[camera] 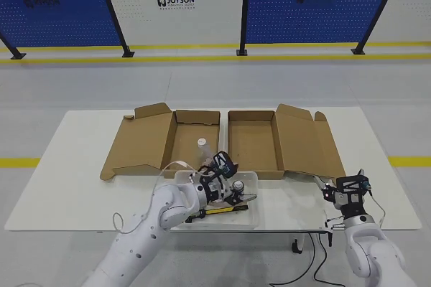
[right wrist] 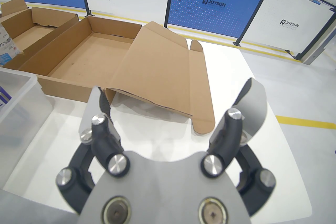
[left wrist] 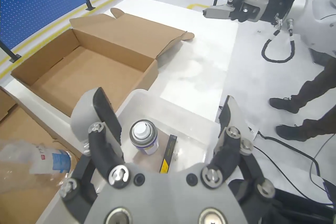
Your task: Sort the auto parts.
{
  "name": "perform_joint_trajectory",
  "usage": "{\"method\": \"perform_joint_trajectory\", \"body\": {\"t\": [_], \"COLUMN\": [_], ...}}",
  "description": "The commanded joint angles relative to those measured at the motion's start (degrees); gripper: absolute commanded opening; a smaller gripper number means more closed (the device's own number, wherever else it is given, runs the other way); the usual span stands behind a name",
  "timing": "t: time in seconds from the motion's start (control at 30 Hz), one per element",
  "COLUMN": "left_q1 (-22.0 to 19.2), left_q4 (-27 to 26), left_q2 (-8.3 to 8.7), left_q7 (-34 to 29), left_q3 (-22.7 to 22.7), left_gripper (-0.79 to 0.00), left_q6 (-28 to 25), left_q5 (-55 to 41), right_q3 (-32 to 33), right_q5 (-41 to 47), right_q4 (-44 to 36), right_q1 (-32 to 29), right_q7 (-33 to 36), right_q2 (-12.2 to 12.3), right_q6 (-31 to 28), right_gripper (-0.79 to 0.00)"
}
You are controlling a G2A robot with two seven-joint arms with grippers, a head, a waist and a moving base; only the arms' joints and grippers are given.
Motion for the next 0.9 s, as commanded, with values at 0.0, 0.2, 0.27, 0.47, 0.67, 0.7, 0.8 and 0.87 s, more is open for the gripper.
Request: {"method": "perform_joint_trajectory", "body": {"t": [0.0, 0.2, 0.27, 0.47, 0.67, 0.7, 0.8, 0.87], "left_q1": [0.06, 0.57, 0.65, 0.51, -0.27, -0.51, -1.14, -1.67], "left_q4": [0.68, 2.88, 3.46, 5.52, 7.81, 8.25, 9.54, 10.51], "left_q2": [0.01, 0.05, 0.03, -0.05, -0.25, -0.31, -0.57, -0.78], "left_q7": [-0.24, -0.15, 0.30, 1.35, 1.35, 1.14, 1.65, 1.93], "left_q3": [0.44, 0.92, 1.10, 1.29, 1.89, 2.18, 2.84, 3.31], "left_gripper": [-0.062, -0.077, -0.080, -0.083, -0.040, -0.034, -0.028, -0.031], "left_q6": [0.16, 0.43, 0.79, 1.97, 2.15, 2.15, 2.33, 2.49], "left_q5": [1.11, 1.75, 2.16, 2.81, 3.04, 3.29, 3.11, 2.95], "right_q3": [0.00, 0.00, 0.00, 0.00, 0.00, 0.00, 0.00, 0.00], "right_q5": [0.00, 0.00, 0.00, 0.00, 0.00, 0.00, 0.00, 0.00], "right_q4": [0.00, 0.00, 0.00, 0.00, 0.00, 0.00, 0.00, 0.00], "right_q1": [0.00, 0.00, 0.00, 0.00, 0.00, 0.00, 0.00, 0.00], "right_q7": [0.00, 0.00, 0.00, 0.00, 0.00, 0.00, 0.00, 0.00], "right_q2": [0.00, 0.00, 0.00, 0.00, 0.00, 0.00, 0.00, 0.00], "right_q6": [0.00, 0.00, 0.00, 0.00, 0.00, 0.00, 0.00, 0.00], "right_gripper": [0.000, 0.000, 0.000, 0.000, 0.000, 0.000, 0.000, 0.000]}}
